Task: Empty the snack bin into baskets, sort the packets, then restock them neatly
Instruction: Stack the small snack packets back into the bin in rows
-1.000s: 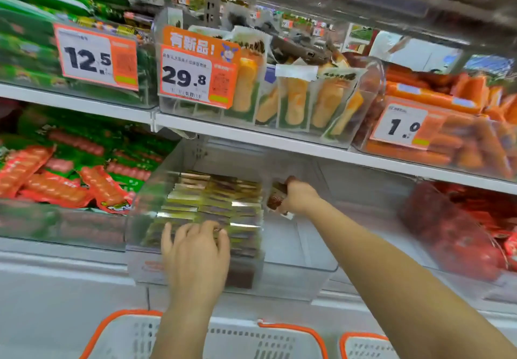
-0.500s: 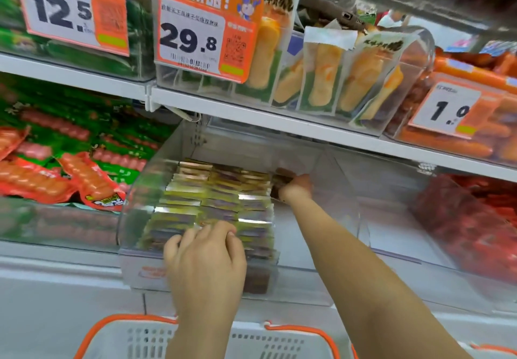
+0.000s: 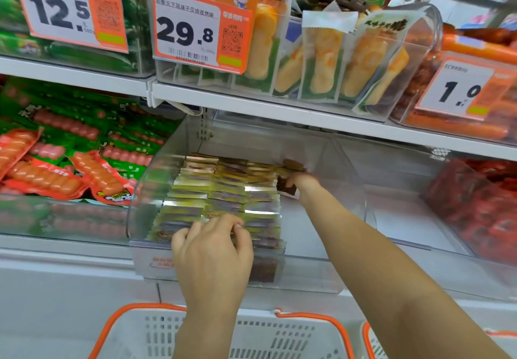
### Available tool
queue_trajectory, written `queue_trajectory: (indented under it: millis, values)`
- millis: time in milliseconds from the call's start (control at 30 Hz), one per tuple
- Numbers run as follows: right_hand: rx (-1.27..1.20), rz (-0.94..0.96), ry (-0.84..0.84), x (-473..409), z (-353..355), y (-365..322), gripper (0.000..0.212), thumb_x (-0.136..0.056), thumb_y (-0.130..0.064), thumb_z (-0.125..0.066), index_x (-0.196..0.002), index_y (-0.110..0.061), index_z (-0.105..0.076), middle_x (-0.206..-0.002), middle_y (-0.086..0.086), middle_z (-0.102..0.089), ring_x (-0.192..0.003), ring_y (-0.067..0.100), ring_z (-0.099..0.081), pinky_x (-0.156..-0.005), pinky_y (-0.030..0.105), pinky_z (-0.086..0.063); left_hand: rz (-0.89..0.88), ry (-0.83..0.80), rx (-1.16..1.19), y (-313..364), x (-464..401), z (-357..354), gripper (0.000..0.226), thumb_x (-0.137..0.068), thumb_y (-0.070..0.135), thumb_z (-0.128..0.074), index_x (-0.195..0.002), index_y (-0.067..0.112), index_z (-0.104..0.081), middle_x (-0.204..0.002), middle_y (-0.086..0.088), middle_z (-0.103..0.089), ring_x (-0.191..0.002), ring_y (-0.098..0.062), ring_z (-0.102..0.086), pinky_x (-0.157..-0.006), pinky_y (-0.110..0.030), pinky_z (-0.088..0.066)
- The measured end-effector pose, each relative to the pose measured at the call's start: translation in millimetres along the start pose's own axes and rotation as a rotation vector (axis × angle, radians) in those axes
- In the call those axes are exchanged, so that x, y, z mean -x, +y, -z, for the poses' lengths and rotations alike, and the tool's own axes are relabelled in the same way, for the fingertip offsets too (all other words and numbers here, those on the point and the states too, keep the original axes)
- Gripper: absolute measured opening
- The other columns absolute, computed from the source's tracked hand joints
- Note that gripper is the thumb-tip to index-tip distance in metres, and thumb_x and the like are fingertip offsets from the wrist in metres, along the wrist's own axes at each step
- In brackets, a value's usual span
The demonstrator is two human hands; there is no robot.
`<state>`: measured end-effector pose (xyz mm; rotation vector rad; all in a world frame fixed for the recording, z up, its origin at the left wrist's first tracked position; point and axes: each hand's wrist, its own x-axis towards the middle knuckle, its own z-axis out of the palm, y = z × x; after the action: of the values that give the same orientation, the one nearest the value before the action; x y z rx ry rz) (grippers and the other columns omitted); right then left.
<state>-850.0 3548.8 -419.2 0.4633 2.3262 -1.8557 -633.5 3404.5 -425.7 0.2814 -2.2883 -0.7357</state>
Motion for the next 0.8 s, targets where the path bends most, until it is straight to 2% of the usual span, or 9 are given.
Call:
queue_trajectory:
  millis: [67,167,200,267,333,433,600,700,800]
  values:
    - [0.005,0.005,0.049,2.7,-2.1,-5.4,0.042,-0.092,0.005,-0.045,-0.134,0.003,-0.045,-0.133,0.018,-0.053,-0.086,0.021,-0.058,-0.067,0.025,-0.054,-0.005,-0.001,0.002,-1.3,0.5,-0.3,0.017,-0.08,0.022,-0.054,-0.074,0.024,-0.07,-0.06,0.012,-0.061,-0.058,-0.011,-0.043,-0.072,-0.029,-0.024]
    - [-0.064,-0.084,0.168,9.8,-4.3,-14.9,0.041,-0.097,0.001,-0.04,-0.138,0.002,-0.037,-0.137,0.019,-0.045,-0.119,0.029,-0.051,-0.091,0.029,-0.046,-0.01,0.004,-0.004,-1.6,0.6,-0.7,0.018,-0.081,0.023,-0.054,-0.076,0.024,-0.071,-0.06,0.012,-0.061,-0.058,-0.011,-0.046,-0.075,-0.029,-0.025]
    - [-0.09,-0.097,0.159,11.9,-3.3,-16.3,0.039,-0.097,0.001,-0.04,-0.135,0.001,-0.039,-0.134,0.02,-0.045,-0.119,0.031,-0.049,-0.091,0.03,-0.044,-0.009,0.008,-0.008,-1.2,0.7,-0.9,0.017,-0.081,0.022,-0.054,-0.076,0.024,-0.071,-0.06,0.012,-0.061,-0.058,-0.012,-0.046,-0.075,-0.029,-0.026]
    - [-0.063,-0.096,0.096,18.6,-4.8,-19.7,0.025,-0.092,0.003,-0.037,-0.111,-0.005,-0.051,-0.111,0.016,-0.051,-0.096,0.029,-0.054,-0.075,0.028,-0.046,-0.002,0.013,-0.012,-0.4,0.8,-1.6,0.016,-0.082,0.02,-0.056,-0.076,0.024,-0.071,-0.059,0.011,-0.06,-0.058,-0.012,-0.045,-0.077,-0.031,-0.028]
    - [-0.292,-0.129,0.093,22.7,-4.0,-16.0,0.024,-0.09,-0.001,-0.035,-0.094,-0.009,-0.058,-0.097,0.012,-0.056,-0.081,0.027,-0.057,-0.068,0.031,-0.052,0.016,0.002,-0.004,0.3,0.8,-1.6,0.015,-0.083,0.018,-0.059,-0.077,0.024,-0.071,-0.059,0.011,-0.06,-0.058,-0.012,-0.044,-0.078,-0.032,-0.028]
    - [-0.388,-0.094,0.062,26.9,-3.4,-13.9,0.033,-0.094,-0.02,-0.042,-0.112,-0.012,-0.068,-0.112,0.01,-0.066,-0.1,0.03,-0.065,-0.072,0.033,-0.056,0.035,-0.036,0.011,0.7,0.1,1.0,0.013,-0.082,0.014,-0.066,-0.078,0.025,-0.071,-0.06,0.011,-0.06,-0.059,-0.012,-0.044,-0.079,-0.03,-0.027]
    - [-0.386,-0.094,0.094,51.3,7.0,-26.2,0.025,-0.093,-0.019,-0.045,-0.106,-0.009,-0.063,-0.11,0.013,-0.064,-0.1,0.034,-0.063,-0.082,0.045,-0.056,0.111,-0.112,0.151,6.9,-7.1,23.5,0.015,-0.087,0.012,-0.061,-0.088,0.024,-0.071,-0.071,0.015,-0.058,-0.073,-0.014,-0.047,-0.083,-0.039,-0.039]
    - [-0.305,-0.033,0.063,78.8,25.6,-27.6,0.025,-0.095,-0.019,-0.047,-0.116,-0.008,-0.053,-0.105,0.011,-0.058,-0.08,0.022,-0.056,-0.056,0.027,-0.043,0.113,-0.065,0.209,12.9,-11.5,45.1,0.017,-0.089,0.011,-0.058,-0.092,0.022,-0.071,-0.074,0.016,-0.053,-0.081,-0.017,-0.048,-0.077,-0.04,-0.045]
    - [-0.241,0.008,0.044,98.9,43.8,-18.0,0.022,-0.096,-0.018,-0.043,-0.117,-0.012,-0.049,-0.106,0.007,-0.053,-0.083,0.02,-0.048,-0.066,0.026,-0.037,0.066,-0.029,0.153,13.8,0.8,60.7,0.017,-0.09,0.013,-0.057,-0.097,0.021,-0.071,-0.079,0.01,-0.058,-0.087,-0.016,-0.048,-0.072,-0.033,-0.041]
